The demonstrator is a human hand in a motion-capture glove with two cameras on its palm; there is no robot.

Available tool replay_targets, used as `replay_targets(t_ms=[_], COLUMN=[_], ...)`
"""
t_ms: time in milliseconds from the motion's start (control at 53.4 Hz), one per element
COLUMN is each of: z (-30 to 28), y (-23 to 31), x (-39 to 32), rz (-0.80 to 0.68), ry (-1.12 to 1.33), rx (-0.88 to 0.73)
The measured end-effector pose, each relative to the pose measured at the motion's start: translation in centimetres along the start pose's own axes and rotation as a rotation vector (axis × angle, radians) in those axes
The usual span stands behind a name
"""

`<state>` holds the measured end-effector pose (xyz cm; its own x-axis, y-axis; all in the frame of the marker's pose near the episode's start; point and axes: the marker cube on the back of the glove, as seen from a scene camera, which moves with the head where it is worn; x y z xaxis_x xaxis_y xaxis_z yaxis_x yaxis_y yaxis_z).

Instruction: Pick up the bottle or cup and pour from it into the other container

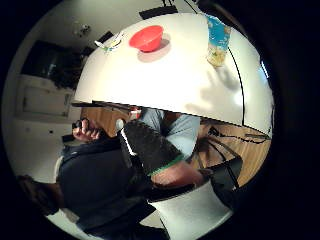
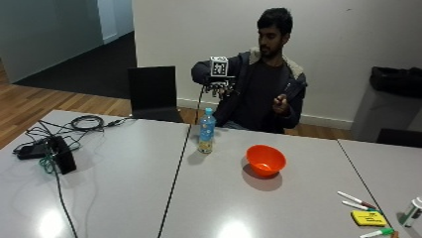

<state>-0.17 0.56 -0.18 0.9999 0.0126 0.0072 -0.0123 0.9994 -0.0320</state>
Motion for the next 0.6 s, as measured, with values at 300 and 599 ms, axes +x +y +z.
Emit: replay_targets(t_ms=[300, 599], z=[-0.1, -0.5], y=[-2.0, -3.7], x=[0.3, 7.4], rz=[0.202, 0.131], ry=[0.000, -0.095], rx=[0.165, 0.280])
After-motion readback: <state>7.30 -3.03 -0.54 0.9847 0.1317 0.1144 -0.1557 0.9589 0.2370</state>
